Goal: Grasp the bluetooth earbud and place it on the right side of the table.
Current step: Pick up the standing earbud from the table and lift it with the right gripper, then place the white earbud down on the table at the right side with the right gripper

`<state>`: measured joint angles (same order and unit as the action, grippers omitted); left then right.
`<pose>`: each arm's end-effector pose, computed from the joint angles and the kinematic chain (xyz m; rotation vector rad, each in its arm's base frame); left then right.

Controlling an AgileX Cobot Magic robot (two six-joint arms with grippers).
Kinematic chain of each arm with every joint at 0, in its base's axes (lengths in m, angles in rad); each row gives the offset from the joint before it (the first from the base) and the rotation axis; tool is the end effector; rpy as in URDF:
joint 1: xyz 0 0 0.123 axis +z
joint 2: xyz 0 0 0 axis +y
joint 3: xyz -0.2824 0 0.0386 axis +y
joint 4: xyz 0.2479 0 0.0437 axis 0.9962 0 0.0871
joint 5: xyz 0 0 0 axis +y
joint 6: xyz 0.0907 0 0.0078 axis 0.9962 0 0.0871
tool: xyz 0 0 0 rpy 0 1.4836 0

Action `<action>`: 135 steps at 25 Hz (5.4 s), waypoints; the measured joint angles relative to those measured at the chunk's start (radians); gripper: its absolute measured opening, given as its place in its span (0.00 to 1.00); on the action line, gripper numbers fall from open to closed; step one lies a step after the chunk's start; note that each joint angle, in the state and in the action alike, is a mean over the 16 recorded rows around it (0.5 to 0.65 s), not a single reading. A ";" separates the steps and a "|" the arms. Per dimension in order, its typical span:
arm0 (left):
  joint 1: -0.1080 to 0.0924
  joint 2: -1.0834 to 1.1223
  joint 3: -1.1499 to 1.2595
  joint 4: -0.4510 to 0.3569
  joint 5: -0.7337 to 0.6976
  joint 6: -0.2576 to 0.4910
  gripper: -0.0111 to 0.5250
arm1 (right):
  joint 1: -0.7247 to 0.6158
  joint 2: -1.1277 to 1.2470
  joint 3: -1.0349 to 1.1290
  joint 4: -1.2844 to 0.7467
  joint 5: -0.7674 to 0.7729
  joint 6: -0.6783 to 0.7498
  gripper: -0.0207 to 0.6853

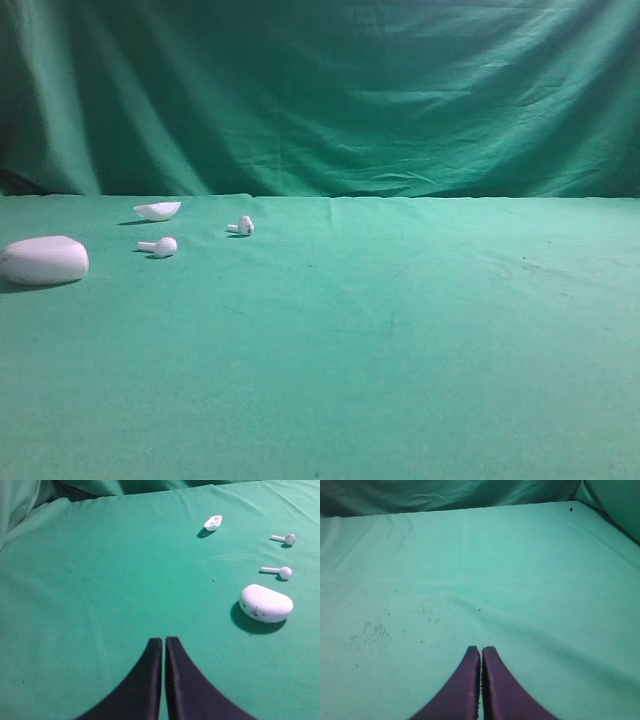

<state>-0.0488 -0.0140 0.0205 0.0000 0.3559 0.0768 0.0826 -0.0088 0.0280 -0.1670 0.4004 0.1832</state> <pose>0.0528 -0.0026 0.1749 0.1159 1.8424 0.0196 0.0523 -0.0016 0.1687 -0.0066 1.8975 0.0145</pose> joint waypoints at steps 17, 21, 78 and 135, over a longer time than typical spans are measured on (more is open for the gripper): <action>0.000 0.000 0.000 0.000 0.000 0.000 0.02 | 0.000 0.000 0.000 -0.016 -0.011 -0.001 0.03; 0.000 0.000 0.000 0.000 0.000 0.000 0.02 | 0.000 0.000 0.000 -0.031 -0.068 -0.002 0.03; 0.000 0.000 0.000 0.000 0.000 0.000 0.02 | 0.479 2.009 -1.769 0.341 0.631 -0.517 0.29; 0.000 0.000 0.000 0.000 0.000 0.000 0.02 | 0.415 2.085 -2.251 0.140 0.837 -0.291 0.16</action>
<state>-0.0488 -0.0140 0.0205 0.0000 0.3559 0.0768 0.4973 2.0758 -2.2228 -0.0265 1.2373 -0.1075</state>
